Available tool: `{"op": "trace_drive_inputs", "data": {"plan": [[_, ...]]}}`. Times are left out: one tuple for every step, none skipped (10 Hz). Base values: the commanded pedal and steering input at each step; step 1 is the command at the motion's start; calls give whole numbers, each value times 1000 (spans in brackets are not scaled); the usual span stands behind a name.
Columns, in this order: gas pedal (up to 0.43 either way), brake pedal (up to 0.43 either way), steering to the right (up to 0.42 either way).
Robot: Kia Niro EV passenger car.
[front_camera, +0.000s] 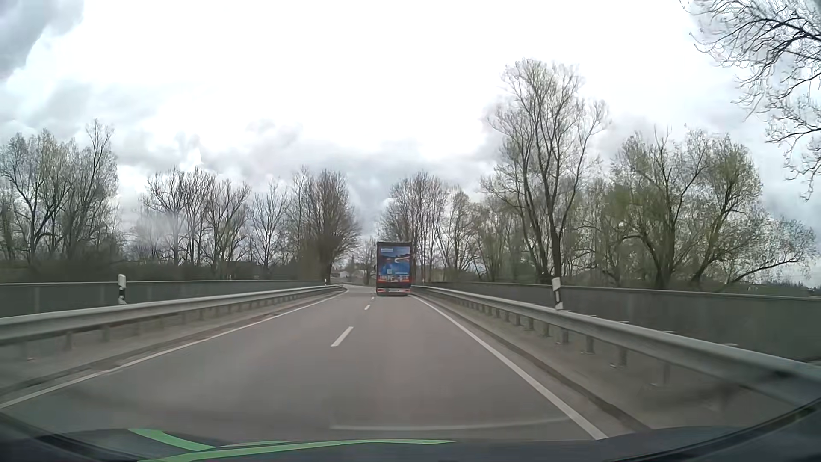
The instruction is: Follow the waypoints while adhering to traffic rules and regulations
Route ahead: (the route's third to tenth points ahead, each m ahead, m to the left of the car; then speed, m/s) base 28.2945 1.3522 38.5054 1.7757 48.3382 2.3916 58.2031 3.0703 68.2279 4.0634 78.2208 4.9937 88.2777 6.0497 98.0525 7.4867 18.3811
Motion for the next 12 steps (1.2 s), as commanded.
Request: {"op": "trace_drive_inputs", "data": {"plan": [[110,0,-6],[110,0,-6],[110,0,-6],[110,0,-6],[110,0,-6],[118,0,-6],[118,0,-6],[118,0,-6],[118,0,-6],[118,0,-6],[118,0,-6],[118,0,-6]]}}
